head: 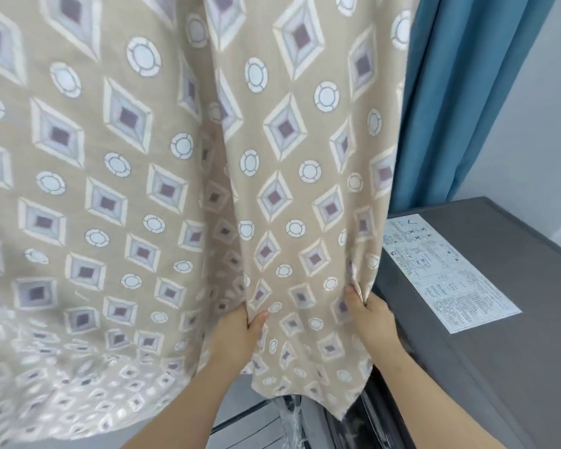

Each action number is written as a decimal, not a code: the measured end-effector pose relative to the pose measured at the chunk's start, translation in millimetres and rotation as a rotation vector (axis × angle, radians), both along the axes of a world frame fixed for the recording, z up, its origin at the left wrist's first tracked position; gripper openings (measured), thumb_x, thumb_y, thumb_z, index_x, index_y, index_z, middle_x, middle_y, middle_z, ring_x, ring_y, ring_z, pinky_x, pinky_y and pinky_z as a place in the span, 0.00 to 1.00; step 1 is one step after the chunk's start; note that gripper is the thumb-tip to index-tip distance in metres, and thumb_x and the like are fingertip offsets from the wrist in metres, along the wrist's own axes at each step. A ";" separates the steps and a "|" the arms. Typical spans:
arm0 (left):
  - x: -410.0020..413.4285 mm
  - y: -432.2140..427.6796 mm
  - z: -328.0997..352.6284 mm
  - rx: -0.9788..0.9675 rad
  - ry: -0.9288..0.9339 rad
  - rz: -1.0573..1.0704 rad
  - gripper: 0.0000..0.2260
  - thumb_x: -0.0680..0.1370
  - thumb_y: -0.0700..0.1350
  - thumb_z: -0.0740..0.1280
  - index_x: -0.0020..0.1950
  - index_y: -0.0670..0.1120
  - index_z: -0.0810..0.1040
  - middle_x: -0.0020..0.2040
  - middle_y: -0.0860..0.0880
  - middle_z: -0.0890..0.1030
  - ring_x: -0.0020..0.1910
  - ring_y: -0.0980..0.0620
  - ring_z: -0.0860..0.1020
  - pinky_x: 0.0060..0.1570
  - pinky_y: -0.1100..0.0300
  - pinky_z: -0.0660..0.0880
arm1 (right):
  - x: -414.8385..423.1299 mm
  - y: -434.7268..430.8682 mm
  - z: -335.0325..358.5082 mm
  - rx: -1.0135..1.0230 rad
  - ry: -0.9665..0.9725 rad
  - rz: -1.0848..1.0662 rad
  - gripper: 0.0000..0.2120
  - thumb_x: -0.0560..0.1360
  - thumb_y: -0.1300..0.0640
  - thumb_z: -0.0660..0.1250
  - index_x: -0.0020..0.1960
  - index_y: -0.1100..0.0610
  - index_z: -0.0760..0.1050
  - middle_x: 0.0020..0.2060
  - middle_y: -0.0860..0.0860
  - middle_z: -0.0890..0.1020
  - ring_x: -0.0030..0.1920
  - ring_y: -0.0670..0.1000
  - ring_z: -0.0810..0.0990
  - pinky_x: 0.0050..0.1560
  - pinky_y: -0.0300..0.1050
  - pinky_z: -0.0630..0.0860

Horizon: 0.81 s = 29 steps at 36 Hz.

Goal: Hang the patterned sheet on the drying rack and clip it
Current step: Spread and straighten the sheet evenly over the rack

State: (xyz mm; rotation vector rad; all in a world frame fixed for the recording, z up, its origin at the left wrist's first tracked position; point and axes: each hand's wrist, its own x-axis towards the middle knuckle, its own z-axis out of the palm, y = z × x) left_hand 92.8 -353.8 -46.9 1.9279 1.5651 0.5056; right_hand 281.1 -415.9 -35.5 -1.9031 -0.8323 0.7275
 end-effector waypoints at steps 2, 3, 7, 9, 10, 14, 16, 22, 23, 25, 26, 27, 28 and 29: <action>-0.3 1.1 -0.7 -0.025 0.006 -0.026 0.12 0.80 0.51 0.60 0.50 0.42 0.76 0.32 0.53 0.74 0.34 0.53 0.76 0.28 0.66 0.62 | -2.4 2.3 4.4 0.066 0.184 0.047 0.05 0.77 0.50 0.63 0.50 0.50 0.75 0.44 0.43 0.80 0.49 0.48 0.78 0.55 0.44 0.72; -2.7 3.2 -1.6 -0.020 -0.002 -0.036 0.13 0.79 0.50 0.61 0.54 0.43 0.77 0.36 0.51 0.78 0.39 0.51 0.78 0.31 0.64 0.64 | -5.2 4.2 9.0 0.135 0.253 0.056 0.10 0.76 0.51 0.65 0.56 0.50 0.73 0.48 0.43 0.80 0.51 0.46 0.79 0.57 0.44 0.73; -5.4 8.0 10.7 0.010 -0.323 -0.011 0.14 0.73 0.50 0.69 0.58 0.54 0.74 0.47 0.59 0.79 0.48 0.55 0.79 0.47 0.59 0.74 | -7.1 12.5 37.4 0.398 0.318 0.004 0.18 0.74 0.59 0.68 0.60 0.52 0.67 0.48 0.45 0.78 0.44 0.38 0.79 0.42 0.33 0.74; -1.0 8.6 27.6 0.046 -0.475 0.003 0.15 0.71 0.51 0.71 0.54 0.59 0.71 0.48 0.63 0.78 0.48 0.64 0.76 0.48 0.59 0.74 | -6.0 16.5 48.1 0.468 0.310 -0.018 0.16 0.74 0.60 0.68 0.58 0.50 0.67 0.45 0.43 0.78 0.38 0.36 0.79 0.36 0.29 0.74; 2.0 9.8 35.6 0.083 -0.520 0.012 0.13 0.72 0.51 0.71 0.52 0.60 0.70 0.47 0.63 0.78 0.47 0.64 0.76 0.47 0.61 0.74 | -7.0 17.6 51.9 0.463 0.277 -0.027 0.13 0.74 0.59 0.67 0.56 0.50 0.70 0.43 0.44 0.79 0.38 0.39 0.79 0.35 0.31 0.74; 11.3 15.8 59.3 0.343 -0.392 0.068 0.06 0.78 0.50 0.62 0.42 0.52 0.70 0.33 0.56 0.73 0.34 0.55 0.76 0.34 0.66 0.68 | -8.6 16.5 51.3 0.370 0.051 -0.090 0.05 0.76 0.57 0.65 0.40 0.54 0.75 0.34 0.46 0.77 0.38 0.48 0.76 0.41 0.42 0.72; 11.2 17.7 58.9 0.401 -0.286 0.048 0.08 0.79 0.50 0.60 0.45 0.47 0.71 0.31 0.55 0.72 0.31 0.55 0.74 0.31 0.67 0.65 | -7.2 13.6 47.6 0.345 0.001 -0.113 0.07 0.76 0.57 0.64 0.40 0.58 0.73 0.32 0.48 0.75 0.37 0.49 0.74 0.40 0.42 0.70; 4.2 23.5 37.5 0.336 -0.176 0.049 0.11 0.78 0.50 0.61 0.47 0.43 0.74 0.30 0.52 0.72 0.37 0.46 0.75 0.36 0.58 0.67 | -3.2 13.2 31.5 0.232 0.004 -0.116 0.06 0.76 0.57 0.63 0.45 0.59 0.74 0.36 0.50 0.77 0.40 0.51 0.75 0.42 0.45 0.70; 3.3 21.7 32.7 0.313 -0.147 0.042 0.11 0.78 0.50 0.61 0.46 0.43 0.73 0.29 0.52 0.71 0.35 0.46 0.74 0.35 0.57 0.68 | -2.8 13.5 26.9 0.201 0.012 -0.114 0.05 0.77 0.57 0.63 0.45 0.58 0.74 0.36 0.49 0.77 0.41 0.51 0.76 0.43 0.44 0.70; 2.1 17.1 20.5 0.266 -0.072 0.020 0.13 0.79 0.52 0.60 0.46 0.41 0.73 0.28 0.51 0.70 0.30 0.50 0.72 0.34 0.56 0.68 | -3.0 13.3 16.9 0.135 0.025 -0.117 0.04 0.77 0.58 0.62 0.46 0.57 0.74 0.38 0.49 0.78 0.43 0.52 0.76 0.45 0.43 0.69; 1.8 14.2 14.1 0.237 -0.027 0.008 0.14 0.79 0.53 0.60 0.45 0.41 0.73 0.27 0.51 0.69 0.28 0.53 0.70 0.33 0.57 0.67 | -2.9 12.8 11.8 0.100 0.034 -0.119 0.04 0.76 0.58 0.62 0.46 0.58 0.75 0.39 0.50 0.78 0.44 0.53 0.77 0.45 0.43 0.69; 1.8 10.6 8.2 0.205 0.014 -0.005 0.14 0.79 0.53 0.59 0.44 0.43 0.72 0.26 0.52 0.68 0.27 0.55 0.68 0.33 0.58 0.65 | -2.4 11.9 6.2 0.067 0.041 -0.120 0.04 0.76 0.58 0.63 0.46 0.59 0.75 0.40 0.51 0.79 0.46 0.55 0.77 0.45 0.44 0.70; 1.9 6.7 2.9 0.171 0.044 -0.020 0.13 0.79 0.53 0.59 0.45 0.44 0.72 0.27 0.53 0.68 0.27 0.55 0.69 0.33 0.59 0.65 | -2.9 10.4 2.4 0.030 0.050 -0.120 0.04 0.75 0.59 0.63 0.46 0.59 0.75 0.40 0.52 0.79 0.46 0.56 0.78 0.46 0.44 0.71; 2.3 2.3 -1.6 0.137 0.065 -0.040 0.13 0.79 0.54 0.59 0.48 0.45 0.74 0.28 0.54 0.69 0.30 0.52 0.72 0.34 0.59 0.67 | -3.2 8.5 -1.8 -0.001 0.064 -0.120 0.04 0.74 0.60 0.63 0.45 0.59 0.75 0.40 0.53 0.79 0.47 0.57 0.78 0.46 0.46 0.73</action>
